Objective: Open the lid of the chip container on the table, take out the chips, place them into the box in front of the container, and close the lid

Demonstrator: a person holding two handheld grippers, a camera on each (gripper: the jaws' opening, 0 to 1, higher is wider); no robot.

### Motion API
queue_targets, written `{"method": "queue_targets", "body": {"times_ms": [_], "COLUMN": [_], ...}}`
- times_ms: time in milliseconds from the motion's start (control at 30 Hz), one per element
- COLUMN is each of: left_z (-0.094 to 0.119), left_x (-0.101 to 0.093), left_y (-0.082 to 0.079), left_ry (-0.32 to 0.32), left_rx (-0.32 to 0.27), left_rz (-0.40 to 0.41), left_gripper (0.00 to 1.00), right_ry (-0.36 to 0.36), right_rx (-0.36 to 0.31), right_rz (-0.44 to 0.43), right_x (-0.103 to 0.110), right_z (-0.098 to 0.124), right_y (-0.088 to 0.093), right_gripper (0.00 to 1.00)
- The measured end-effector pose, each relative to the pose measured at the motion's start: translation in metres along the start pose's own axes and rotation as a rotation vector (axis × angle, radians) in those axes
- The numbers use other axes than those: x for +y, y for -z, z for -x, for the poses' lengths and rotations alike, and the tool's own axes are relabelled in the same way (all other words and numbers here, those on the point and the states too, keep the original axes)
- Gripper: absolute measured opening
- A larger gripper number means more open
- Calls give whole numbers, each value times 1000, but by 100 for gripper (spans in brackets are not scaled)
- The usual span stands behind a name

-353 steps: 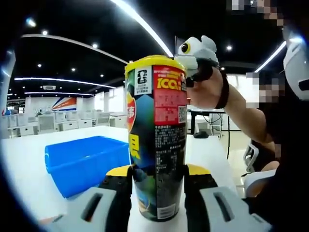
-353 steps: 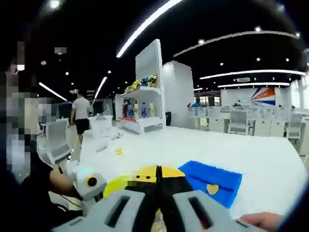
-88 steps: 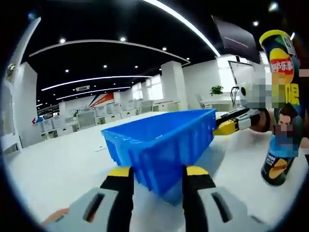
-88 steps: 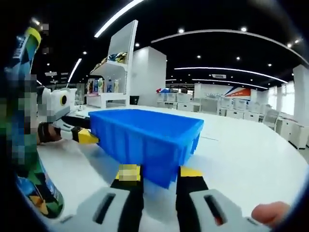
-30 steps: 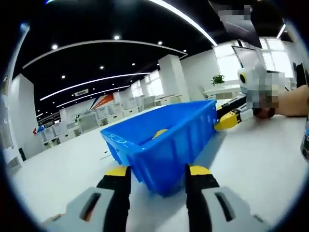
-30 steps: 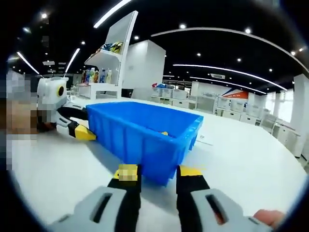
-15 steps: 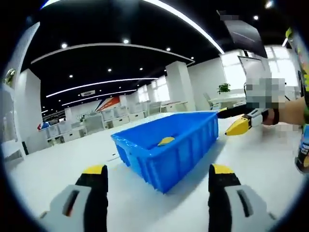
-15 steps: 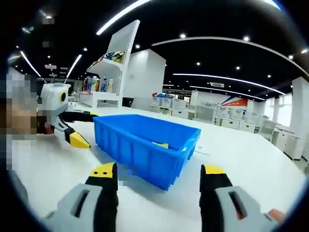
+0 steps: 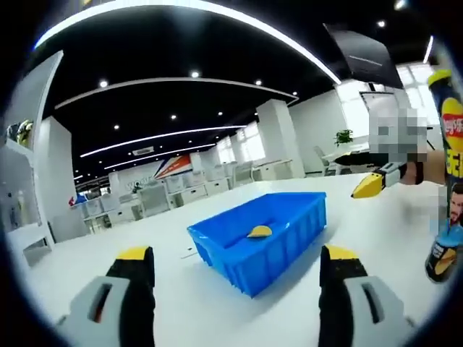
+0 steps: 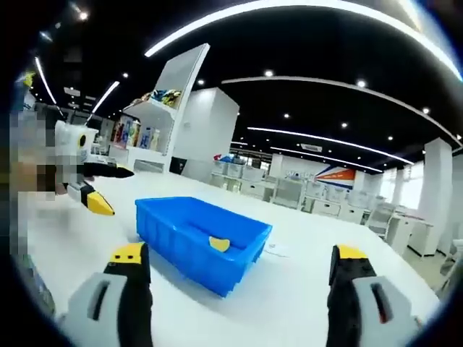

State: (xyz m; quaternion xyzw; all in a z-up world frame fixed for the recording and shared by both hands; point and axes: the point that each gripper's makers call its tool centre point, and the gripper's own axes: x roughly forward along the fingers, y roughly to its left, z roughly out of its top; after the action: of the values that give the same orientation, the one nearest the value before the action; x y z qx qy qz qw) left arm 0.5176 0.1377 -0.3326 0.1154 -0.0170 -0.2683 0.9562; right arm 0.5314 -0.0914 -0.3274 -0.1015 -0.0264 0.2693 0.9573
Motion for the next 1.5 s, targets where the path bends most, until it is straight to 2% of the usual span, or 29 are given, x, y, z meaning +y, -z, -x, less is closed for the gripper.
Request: {"method": "queue_targets", "body": {"times_ms": [100, 233, 333, 400, 433, 467, 667, 733, 833, 1033, 1133, 1200, 1267, 1333, 1433, 1500], "left_z": [8, 22, 37, 48, 52, 59, 94, 105, 120, 146, 152, 159, 169, 180, 198, 206], "left_x": [0, -6, -14, -16, -17, -19, -37, -45, -54, -73, -75, -78, -83, -88, -93, -95], "left_y": [-15, -34, -45, -50, -52, -56, -79, -84, -92, -117, -126, -132, -132, -127, -119, -118], "left_ry": [-1, 14, 26, 31, 31, 33, 76, 95, 104, 142, 147, 168, 199, 230, 256, 259], "left_rx": [-22, -40, -39, -17, -2, 6, -13, -6, 0, -16, -31, -35, -12, 45, 135, 161], "left_rz": [-9, -36, -53, -87, -92, -88, -31, -40, -101, -146, -145, -121, -94, -81, -116, -142], "left_gripper": [95, 95, 95, 95, 95, 95, 95, 95, 95, 95, 95, 95, 95, 95, 95, 95], "right_ry": [9, -6, -38, -68, -107, -121, -187, -201, -225, -252, -263, -300, -344, -377, -390, -400], "right_rx": [-22, -39, -54, -30, 19, 36, -16, -23, -24, -46, -45, -32, 11, 64, 117, 141], "right_rz": [23, 60, 94, 109, 97, 88, 100, 109, 135, 200, 215, 228, 248, 276, 322, 361], "right_x": [-8, -8, -3, 0, 10, 13, 30, 37, 48, 66, 74, 85, 95, 101, 104, 106], "right_z": [10, 27, 44, 57, 67, 74, 117, 132, 153, 175, 181, 187, 196, 205, 214, 222], "right_y": [-9, -23, -37, -41, -39, -41, -75, -87, -104, -126, -130, -130, -124, -117, -112, -112], "right_gripper": [97, 97, 97, 97, 97, 97, 97, 97, 97, 97, 97, 97, 97, 97, 97, 97]}}
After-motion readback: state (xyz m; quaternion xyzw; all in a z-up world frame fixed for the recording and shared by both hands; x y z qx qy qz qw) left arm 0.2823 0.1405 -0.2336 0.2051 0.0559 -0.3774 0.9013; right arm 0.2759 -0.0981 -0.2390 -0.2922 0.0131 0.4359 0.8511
